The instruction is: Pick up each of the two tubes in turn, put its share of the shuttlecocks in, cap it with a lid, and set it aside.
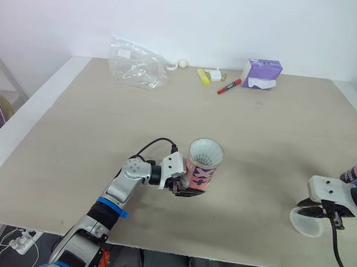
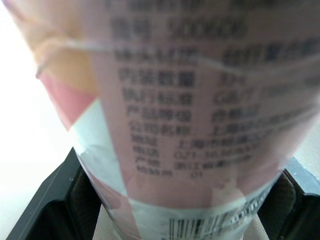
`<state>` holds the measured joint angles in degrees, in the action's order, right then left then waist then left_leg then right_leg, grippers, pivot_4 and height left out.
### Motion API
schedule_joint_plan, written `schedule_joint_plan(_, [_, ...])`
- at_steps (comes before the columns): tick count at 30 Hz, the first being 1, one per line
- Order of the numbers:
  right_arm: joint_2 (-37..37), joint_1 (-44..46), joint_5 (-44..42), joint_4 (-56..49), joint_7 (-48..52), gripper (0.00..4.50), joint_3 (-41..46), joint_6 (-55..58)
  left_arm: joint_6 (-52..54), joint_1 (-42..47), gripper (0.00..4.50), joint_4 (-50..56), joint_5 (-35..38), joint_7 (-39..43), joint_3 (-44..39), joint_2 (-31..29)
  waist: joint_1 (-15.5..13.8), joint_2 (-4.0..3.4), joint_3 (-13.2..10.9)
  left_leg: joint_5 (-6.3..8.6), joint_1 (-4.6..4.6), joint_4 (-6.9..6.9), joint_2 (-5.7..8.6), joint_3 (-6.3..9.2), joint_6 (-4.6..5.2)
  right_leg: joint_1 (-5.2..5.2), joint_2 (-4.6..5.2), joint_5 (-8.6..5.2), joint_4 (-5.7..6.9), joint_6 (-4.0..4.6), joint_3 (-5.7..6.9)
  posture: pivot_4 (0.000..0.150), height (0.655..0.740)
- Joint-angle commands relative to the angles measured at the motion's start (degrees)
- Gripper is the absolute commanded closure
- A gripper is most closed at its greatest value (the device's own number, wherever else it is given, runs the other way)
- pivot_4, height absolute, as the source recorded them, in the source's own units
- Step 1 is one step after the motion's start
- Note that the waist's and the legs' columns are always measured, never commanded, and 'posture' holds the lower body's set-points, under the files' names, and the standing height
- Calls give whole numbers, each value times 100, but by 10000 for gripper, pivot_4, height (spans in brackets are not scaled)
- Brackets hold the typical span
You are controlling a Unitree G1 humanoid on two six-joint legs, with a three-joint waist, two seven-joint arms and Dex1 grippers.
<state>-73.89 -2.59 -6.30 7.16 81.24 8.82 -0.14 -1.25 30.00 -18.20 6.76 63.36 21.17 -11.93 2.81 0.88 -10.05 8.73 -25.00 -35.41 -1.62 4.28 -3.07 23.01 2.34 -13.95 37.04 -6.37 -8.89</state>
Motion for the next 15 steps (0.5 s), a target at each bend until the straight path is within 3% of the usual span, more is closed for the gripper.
schedule_joint_plan(1, [-53,-105,11,11,43,44810,24,-75,67,-50,7008,-213,-251,2,177,-94,1,4,3,0,4,0,0,0,0,-4,0,0,0,0,0,1500,7400])
schedule_joint_plan(10, [-123,-54,-191,-330,122,44810,185,-95,25,49,7008,-396,-242,-42,156,-88,3,12,4,1,29,0,0,0,-2,-28,1,-1,0,1,0,1500,7400])
schedule_joint_plan(15, [-288,969,-922,-1391,300,44810,279,482,-6,195,7008,-645,-240,-29,96,-94,41,-1,10,1,29,-5,0,-3,-3,-27,3,1,0,0,-1,1500,7400])
